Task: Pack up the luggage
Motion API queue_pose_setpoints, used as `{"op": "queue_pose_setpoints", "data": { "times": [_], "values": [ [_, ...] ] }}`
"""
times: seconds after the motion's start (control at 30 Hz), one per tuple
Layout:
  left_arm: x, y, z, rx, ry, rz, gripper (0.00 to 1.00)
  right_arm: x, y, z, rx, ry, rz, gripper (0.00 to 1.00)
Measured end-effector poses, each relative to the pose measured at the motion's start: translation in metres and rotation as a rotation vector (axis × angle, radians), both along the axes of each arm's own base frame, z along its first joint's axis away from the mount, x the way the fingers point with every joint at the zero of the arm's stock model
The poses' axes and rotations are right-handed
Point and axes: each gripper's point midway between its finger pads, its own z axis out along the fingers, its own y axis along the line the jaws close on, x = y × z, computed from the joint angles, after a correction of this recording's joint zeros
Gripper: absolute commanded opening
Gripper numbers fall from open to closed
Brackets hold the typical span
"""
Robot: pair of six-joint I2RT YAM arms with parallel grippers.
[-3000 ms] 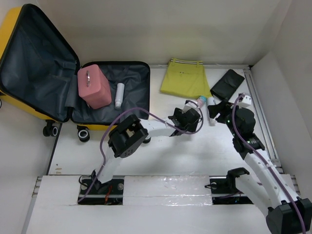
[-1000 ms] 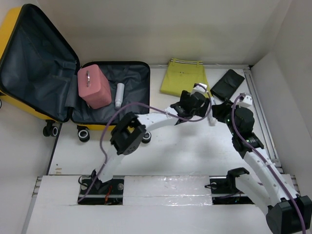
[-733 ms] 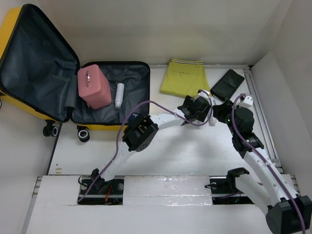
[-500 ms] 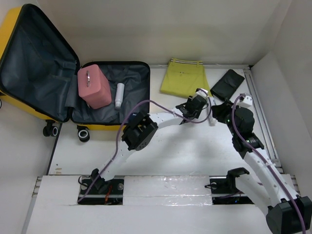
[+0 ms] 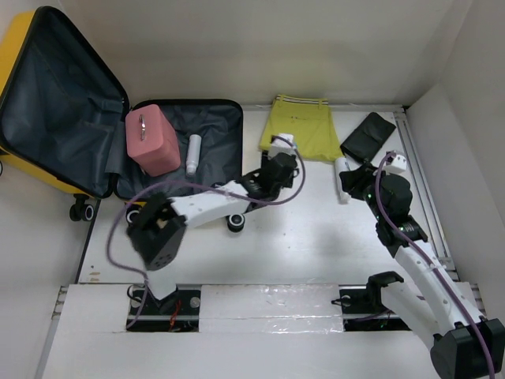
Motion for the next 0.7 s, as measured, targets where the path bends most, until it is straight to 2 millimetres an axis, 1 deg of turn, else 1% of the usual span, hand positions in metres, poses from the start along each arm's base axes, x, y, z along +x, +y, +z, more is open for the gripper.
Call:
{"op": "queue_pose_setpoints", "data": {
  "times": [0.1, 0.13, 0.17, 0.2, 0.23, 0.27, 0.3, 0.37, 0.4, 0.43, 0.47, 0.53, 0.57, 0.6, 0.63, 0.67, 0.7],
  "values": [
    [0.002, 0.04, 0.066, -0.134, -0.1, 0.125, 0.11, -0.001, 0.003, 0.0, 0.004, 0.0, 0.017, 0.46],
    [0.005, 0.056, 0.083, -0.187, -0.124, 0.171, 0.11, -0.001, 0.004, 0.0, 0.005, 0.0, 0.022, 0.46],
    [0.009, 0.072, 0.095, -0.227, -0.141, 0.217, 0.11, -0.001, 0.005, 0.001, 0.007, -0.001, 0.028, 0.46],
    [0.017, 0.093, 0.103, -0.267, -0.157, 0.271, 0.11, -0.001, 0.006, 0.001, 0.008, -0.002, 0.032, 0.46],
    [0.025, 0.114, 0.105, -0.294, -0.166, 0.327, 0.11, -0.001, 0.006, 0.001, 0.009, -0.003, 0.036, 0.46],
    [0.033, 0.135, 0.102, -0.306, -0.168, 0.38, 0.12, -0.001, 0.007, 0.002, 0.01, -0.005, 0.038, 0.46],
    [0.041, 0.156, 0.092, -0.305, -0.159, 0.434, 0.12, -0.001, 0.008, 0.002, 0.011, -0.007, 0.044, 0.46],
    [0.054, 0.192, 0.062, -0.278, -0.113, 0.521, 0.12, -0.002, 0.009, 0.003, 0.013, -0.009, 0.05, 0.46],
    [0.057, 0.201, 0.049, -0.265, -0.088, 0.541, 0.13, -0.002, 0.01, 0.003, 0.013, -0.01, 0.053, 0.46],
    [0.062, 0.215, 0.027, -0.227, -0.052, 0.577, 0.14, -0.002, 0.01, 0.003, 0.013, -0.009, 0.055, 0.46],
    [0.065, 0.221, 0.01, -0.2, -0.021, 0.59, 0.16, -0.001, 0.01, 0.002, 0.012, -0.007, 0.056, 0.46],
    [0.068, 0.221, -0.02, -0.153, 0.036, 0.59, 0.2, -0.001, 0.011, 0.001, 0.011, -0.004, 0.058, 0.46],
    [0.069, 0.219, -0.034, -0.127, 0.068, 0.585, 0.27, -0.001, 0.011, 0.0, 0.01, -0.002, 0.059, 0.46],
    [0.069, 0.216, -0.045, -0.104, 0.096, 0.581, 0.49, -0.001, 0.011, 0.0, 0.009, 0.0, 0.059, 0.49],
    [0.072, 0.213, -0.054, -0.087, 0.117, 0.58, 0.6, -0.001, 0.011, -0.001, 0.009, 0.002, 0.059, 0.51],
    [0.073, 0.209, -0.06, -0.077, 0.131, 0.576, 0.69, 0.0, 0.011, -0.002, 0.009, 0.005, 0.06, 0.53],
    [0.075, 0.208, -0.062, -0.073, 0.136, 0.577, 0.77, 0.0, 0.011, -0.003, 0.008, 0.008, 0.062, 0.57]
  ]
}}
